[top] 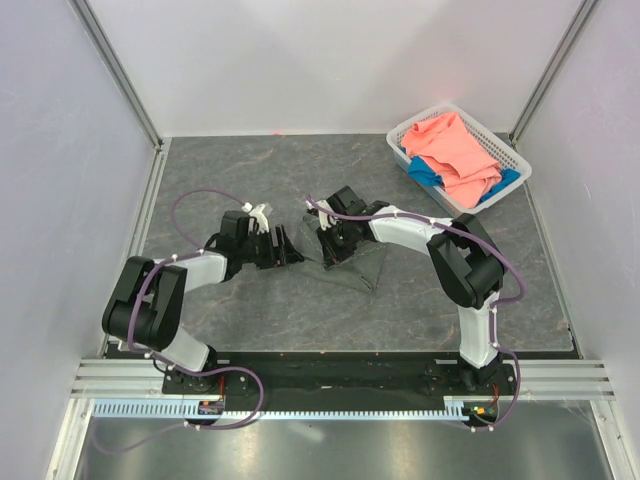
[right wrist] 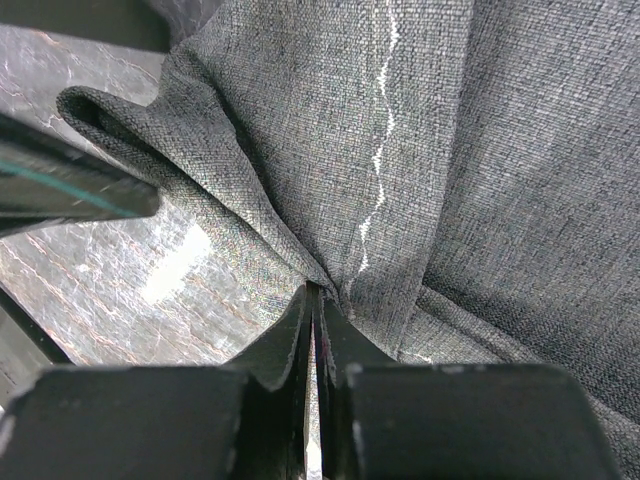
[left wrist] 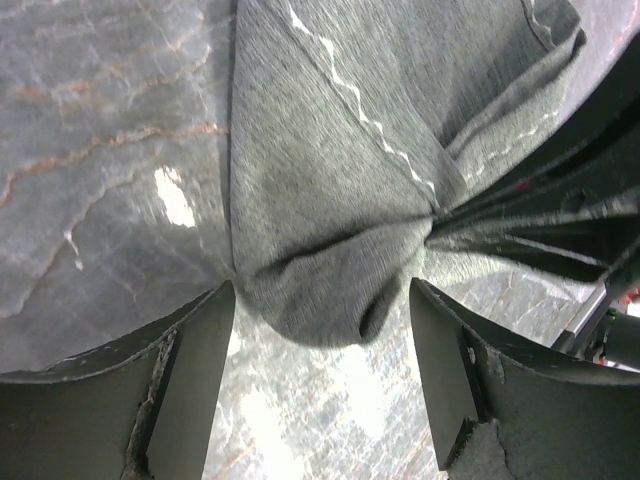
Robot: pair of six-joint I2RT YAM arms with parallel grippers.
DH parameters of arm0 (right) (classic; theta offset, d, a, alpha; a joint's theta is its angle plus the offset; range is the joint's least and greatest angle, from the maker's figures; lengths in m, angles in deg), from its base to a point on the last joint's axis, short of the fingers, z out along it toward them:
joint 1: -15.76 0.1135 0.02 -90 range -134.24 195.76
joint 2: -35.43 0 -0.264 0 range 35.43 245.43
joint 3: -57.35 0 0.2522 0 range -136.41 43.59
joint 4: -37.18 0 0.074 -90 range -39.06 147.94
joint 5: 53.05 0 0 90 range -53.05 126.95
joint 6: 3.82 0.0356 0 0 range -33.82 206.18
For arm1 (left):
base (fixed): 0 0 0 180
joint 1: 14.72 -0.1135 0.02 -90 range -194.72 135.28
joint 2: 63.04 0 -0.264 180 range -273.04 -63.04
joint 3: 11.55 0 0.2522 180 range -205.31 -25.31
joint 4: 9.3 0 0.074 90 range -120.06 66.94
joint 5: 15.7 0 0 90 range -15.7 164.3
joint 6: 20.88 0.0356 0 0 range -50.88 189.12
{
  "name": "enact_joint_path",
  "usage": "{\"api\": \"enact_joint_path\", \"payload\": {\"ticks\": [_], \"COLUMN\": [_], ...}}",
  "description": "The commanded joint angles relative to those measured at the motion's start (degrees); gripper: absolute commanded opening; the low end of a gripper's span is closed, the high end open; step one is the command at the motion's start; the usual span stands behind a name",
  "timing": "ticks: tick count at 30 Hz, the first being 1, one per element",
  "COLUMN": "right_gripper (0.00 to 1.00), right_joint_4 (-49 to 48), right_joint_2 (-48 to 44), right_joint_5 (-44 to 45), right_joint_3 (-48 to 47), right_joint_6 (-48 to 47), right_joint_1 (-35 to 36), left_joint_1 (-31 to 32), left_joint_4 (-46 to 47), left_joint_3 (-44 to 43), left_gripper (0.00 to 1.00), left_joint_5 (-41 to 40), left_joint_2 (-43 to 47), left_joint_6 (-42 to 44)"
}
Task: Fold the napkin, place the utensils inside, and roll it up
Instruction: Roll the napkin with the utensil
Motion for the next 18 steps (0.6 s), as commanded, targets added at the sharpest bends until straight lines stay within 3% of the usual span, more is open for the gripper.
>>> {"api": "enact_joint_path", "payload": {"ticks": [1, 7, 18], "right_gripper": [0.07, 0.06, 0.06], "right_joint_4": [0.2, 0.2, 0.3], "right_joint_2": [0.7, 1.2, 1.1], "right_joint_5": [1.3, 1.0, 0.3], "right_joint_3": [-2.5, -2.7, -2.5], "right_joint_6": [-0.8, -0.7, -0.7], "right_joint_1": [-0.5, -0.7, -0.7], "left_joint_1": [-0.2, -0.1, -0.1], "left_joint_4": [2.8, 4.3, 7.8], "left_joint_3": [1.5, 3.8, 0.7], "left_gripper": [0.78, 0.78, 0.69], "left_joint_5": [0.1, -0.7, -0.6], "left_joint_2": [4.3, 4.4, -0.5], "left_joint_6": [0.0, 0.3, 1.5]}}
